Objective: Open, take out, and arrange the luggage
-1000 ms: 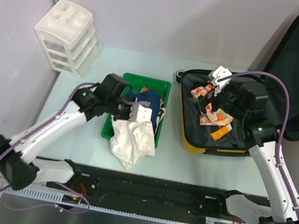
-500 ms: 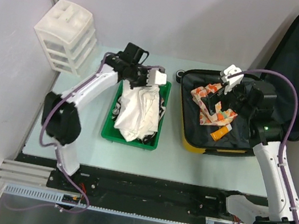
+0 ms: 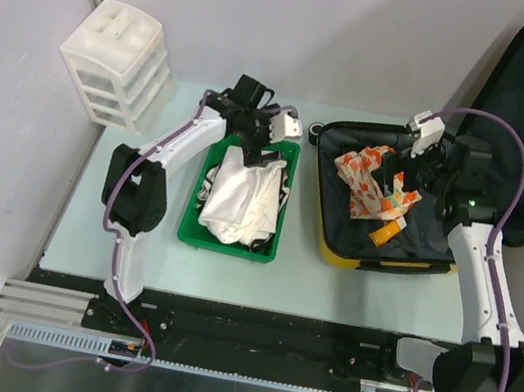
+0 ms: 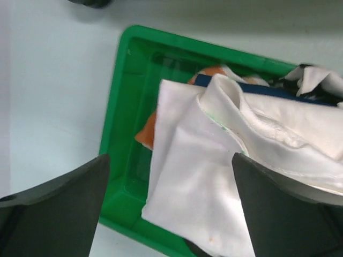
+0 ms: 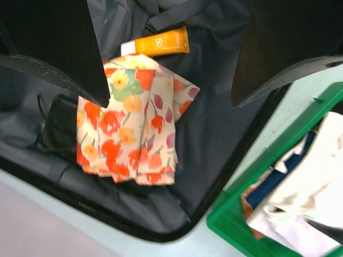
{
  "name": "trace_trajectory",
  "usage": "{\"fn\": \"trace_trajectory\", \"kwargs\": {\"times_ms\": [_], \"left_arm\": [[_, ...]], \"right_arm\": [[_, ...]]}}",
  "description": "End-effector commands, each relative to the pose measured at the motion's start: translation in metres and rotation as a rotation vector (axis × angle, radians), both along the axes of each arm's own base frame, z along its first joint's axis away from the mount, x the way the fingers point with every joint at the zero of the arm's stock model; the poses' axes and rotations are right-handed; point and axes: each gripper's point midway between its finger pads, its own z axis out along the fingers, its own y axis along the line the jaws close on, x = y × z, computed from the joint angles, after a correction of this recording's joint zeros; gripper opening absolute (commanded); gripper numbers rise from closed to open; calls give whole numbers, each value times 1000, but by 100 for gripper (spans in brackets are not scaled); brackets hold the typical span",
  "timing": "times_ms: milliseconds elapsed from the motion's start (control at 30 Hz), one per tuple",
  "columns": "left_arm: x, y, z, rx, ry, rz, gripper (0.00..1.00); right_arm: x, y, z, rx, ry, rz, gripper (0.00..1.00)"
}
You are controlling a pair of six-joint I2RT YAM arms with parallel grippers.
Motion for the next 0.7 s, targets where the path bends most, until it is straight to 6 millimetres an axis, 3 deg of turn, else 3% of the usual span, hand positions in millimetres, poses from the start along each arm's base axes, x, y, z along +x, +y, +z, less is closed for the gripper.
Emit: {"fn": "trace_trajectory", "kwargs": {"times_ms": [0, 33, 167, 300, 367, 433, 667], "left_arm": [[-8, 3, 151, -245, -191, 107, 100], [-14, 8, 176, -271, -233, 122, 100], [-31, 22, 212, -336, -260, 186, 100], [-44, 34, 217, -351, -256, 219, 100], [-49, 38, 208, -346, -231, 234, 100], [-57, 39, 202, -347, -210, 232, 100], [-70, 43, 193, -342, -186, 237, 100]], "right_arm": [[12, -19, -37, -22, 123, -88, 100], [16, -24, -44, -42, 137, -120, 99], [35, -33, -73, -99, 190, -197, 94], [49, -26, -99, -201, 202, -170, 93], [50, -24, -121, -245, 244, -139, 95], [49, -21, -136, -295, 261, -83, 99], [40, -22, -190, -469, 310, 108, 100]]}}
